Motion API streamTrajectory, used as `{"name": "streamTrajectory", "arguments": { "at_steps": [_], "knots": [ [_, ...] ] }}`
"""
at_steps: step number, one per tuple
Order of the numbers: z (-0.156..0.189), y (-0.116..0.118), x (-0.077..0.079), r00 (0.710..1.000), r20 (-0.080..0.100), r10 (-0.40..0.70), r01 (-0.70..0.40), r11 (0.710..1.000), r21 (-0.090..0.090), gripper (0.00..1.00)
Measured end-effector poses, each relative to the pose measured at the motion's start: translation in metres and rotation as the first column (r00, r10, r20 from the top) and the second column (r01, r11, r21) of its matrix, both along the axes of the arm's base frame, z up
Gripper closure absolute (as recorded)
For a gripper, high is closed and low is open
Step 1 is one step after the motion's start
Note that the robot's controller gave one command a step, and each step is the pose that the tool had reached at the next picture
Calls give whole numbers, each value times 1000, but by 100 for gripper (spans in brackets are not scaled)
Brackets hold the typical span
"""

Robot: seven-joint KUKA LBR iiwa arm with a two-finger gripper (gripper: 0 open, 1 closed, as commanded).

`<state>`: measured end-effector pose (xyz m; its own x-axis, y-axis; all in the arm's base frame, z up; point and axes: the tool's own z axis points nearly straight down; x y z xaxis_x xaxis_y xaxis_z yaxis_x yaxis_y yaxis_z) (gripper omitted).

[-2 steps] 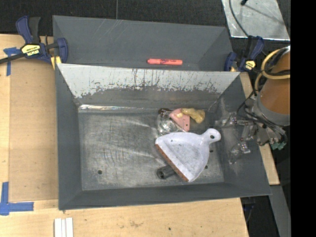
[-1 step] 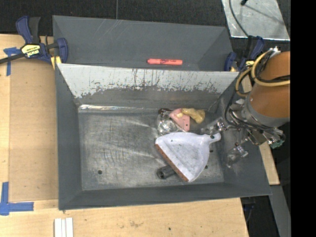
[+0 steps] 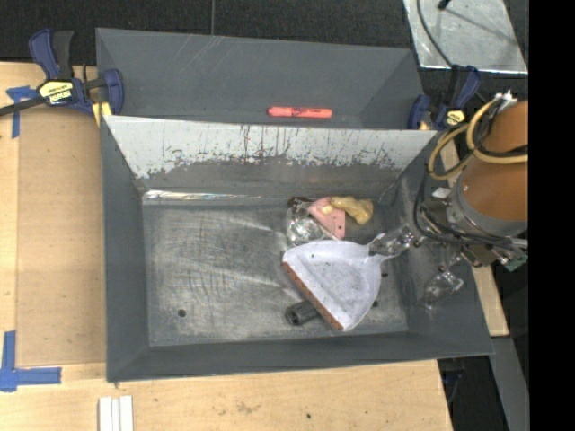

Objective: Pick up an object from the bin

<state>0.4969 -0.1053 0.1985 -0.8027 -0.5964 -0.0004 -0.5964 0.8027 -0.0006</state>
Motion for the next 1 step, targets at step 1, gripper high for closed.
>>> {"name": "streamTrajectory", "arguments": {
  "at_steps": [1],
  "knots": [
    [-6, 12, 5, 987, -1, -161, 161, 987, 0, 0]
  ]
}}
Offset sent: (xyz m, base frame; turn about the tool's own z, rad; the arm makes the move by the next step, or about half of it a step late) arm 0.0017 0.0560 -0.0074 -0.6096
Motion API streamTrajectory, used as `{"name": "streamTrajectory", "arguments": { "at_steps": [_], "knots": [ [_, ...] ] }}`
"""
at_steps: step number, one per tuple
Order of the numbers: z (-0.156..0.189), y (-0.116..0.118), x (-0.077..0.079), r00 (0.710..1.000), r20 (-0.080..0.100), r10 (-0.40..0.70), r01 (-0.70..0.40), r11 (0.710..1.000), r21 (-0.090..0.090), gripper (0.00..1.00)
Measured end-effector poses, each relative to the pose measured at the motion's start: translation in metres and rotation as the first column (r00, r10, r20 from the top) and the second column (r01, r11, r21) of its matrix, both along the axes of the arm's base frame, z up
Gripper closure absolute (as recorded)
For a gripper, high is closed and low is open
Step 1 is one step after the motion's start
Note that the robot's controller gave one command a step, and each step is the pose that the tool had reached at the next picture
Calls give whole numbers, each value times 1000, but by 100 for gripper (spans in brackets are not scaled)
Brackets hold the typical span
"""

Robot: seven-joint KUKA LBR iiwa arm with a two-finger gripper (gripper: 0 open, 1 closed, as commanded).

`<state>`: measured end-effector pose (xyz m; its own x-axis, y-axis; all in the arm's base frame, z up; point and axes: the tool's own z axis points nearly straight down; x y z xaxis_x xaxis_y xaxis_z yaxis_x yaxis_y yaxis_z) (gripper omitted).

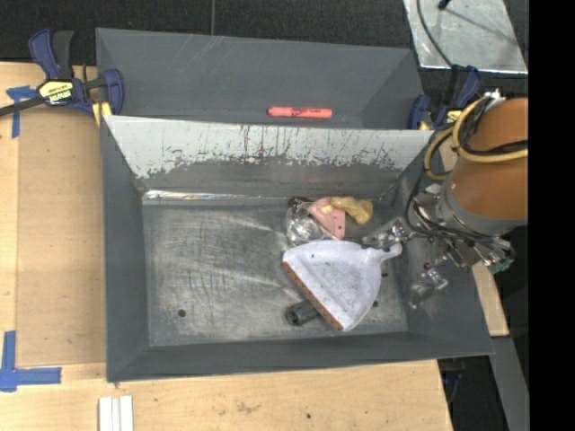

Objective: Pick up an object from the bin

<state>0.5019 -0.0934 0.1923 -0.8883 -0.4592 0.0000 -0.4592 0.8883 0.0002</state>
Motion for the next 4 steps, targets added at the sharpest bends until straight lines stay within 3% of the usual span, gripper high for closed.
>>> {"name": "streamTrajectory", "arguments": {
  "at_steps": [1, 2, 3, 4],
  "knots": [
    [-1, 14, 0, 988, -1, 155, -155, 988, 0, 0],
    [10, 32, 0, 937, 4, 350, -350, 937, -1, 0],
    [-16, 35, 4, 962, 4, 273, -273, 962, -1, 0],
    [-85, 19, -9, 708, 2, 707, -707, 708, -2, 100]
  ]
}}
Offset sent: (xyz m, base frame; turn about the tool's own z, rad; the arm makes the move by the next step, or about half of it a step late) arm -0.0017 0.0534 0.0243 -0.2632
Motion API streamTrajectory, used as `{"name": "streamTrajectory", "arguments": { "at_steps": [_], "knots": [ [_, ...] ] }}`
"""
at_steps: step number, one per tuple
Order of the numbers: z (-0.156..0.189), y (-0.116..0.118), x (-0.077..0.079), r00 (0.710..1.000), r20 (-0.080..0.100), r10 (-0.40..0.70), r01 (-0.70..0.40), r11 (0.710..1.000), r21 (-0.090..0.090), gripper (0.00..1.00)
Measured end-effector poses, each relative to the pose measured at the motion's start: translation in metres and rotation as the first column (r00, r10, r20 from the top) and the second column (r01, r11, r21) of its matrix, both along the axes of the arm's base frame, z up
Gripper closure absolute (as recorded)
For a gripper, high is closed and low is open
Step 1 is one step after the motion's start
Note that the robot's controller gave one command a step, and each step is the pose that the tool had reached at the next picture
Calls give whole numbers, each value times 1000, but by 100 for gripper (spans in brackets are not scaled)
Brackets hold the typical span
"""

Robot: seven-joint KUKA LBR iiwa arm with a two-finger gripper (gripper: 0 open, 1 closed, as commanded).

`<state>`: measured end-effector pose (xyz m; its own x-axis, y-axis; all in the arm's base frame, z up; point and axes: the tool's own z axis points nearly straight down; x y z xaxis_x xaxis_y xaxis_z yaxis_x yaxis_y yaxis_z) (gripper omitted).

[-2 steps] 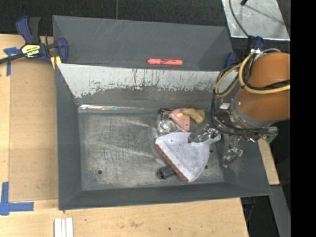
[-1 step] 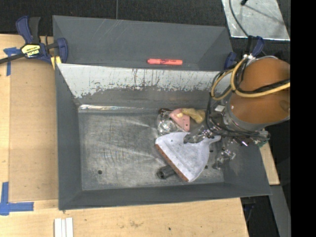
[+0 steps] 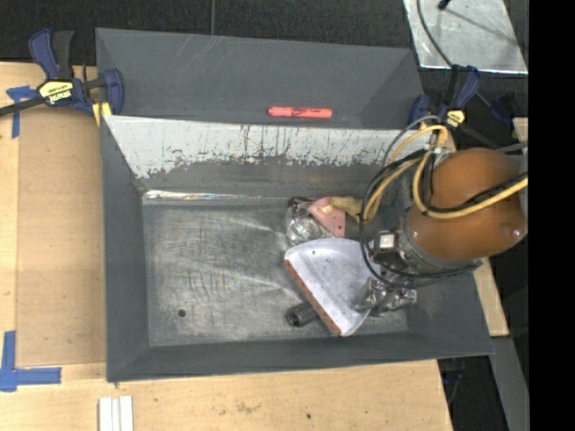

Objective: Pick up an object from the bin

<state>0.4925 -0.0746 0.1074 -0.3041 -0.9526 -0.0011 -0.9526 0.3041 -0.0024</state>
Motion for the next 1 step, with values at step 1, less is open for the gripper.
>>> {"name": "streamTrajectory", "arguments": {
  "at_steps": [1],
  "knots": [
    [0, 0, 0, 1000, 0, 0, 0, 1000, 0, 100]
  ]
}}
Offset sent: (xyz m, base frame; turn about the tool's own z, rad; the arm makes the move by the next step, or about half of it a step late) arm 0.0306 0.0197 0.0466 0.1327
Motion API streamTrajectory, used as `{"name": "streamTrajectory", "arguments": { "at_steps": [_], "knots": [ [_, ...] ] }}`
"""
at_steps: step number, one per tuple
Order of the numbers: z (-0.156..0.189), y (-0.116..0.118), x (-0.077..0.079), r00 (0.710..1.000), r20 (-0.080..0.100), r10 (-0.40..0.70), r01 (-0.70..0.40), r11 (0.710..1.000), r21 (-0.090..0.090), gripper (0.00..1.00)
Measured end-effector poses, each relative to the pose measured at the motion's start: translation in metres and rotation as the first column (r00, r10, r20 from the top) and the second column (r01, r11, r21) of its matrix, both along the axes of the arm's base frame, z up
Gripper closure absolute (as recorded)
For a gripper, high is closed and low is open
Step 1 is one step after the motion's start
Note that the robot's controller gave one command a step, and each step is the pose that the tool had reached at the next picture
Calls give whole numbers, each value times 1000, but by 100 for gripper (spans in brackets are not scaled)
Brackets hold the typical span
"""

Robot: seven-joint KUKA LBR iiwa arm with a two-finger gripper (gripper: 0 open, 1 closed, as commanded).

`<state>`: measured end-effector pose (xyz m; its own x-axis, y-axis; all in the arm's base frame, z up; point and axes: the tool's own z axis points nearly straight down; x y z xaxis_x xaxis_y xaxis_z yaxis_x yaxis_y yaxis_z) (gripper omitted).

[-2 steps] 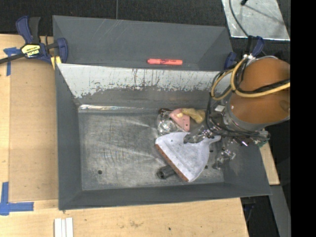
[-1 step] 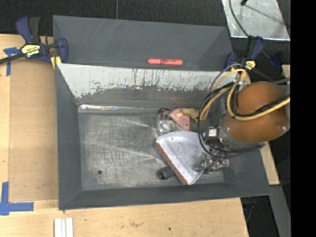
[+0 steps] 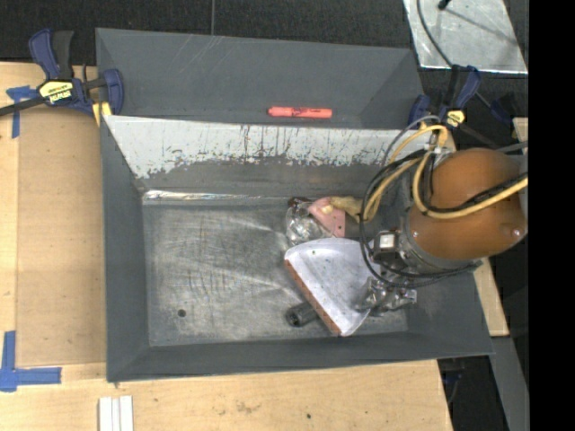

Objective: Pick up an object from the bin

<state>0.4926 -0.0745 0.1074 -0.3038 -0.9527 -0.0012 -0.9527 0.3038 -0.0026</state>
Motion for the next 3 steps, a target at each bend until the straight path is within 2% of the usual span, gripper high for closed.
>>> {"name": "streamTrajectory", "arguments": {
  "at_steps": [1, 2, 3],
  "knots": [
    [20, 8, 13, 998, -4, -62, 62, 998, 0, 100],
    [30, 42, 20, 995, 1, -102, 102, 995, 2, 100],
    [85, 27, 9, 1000, -7, 6, -6, 1000, 3, 100]
  ]
}}
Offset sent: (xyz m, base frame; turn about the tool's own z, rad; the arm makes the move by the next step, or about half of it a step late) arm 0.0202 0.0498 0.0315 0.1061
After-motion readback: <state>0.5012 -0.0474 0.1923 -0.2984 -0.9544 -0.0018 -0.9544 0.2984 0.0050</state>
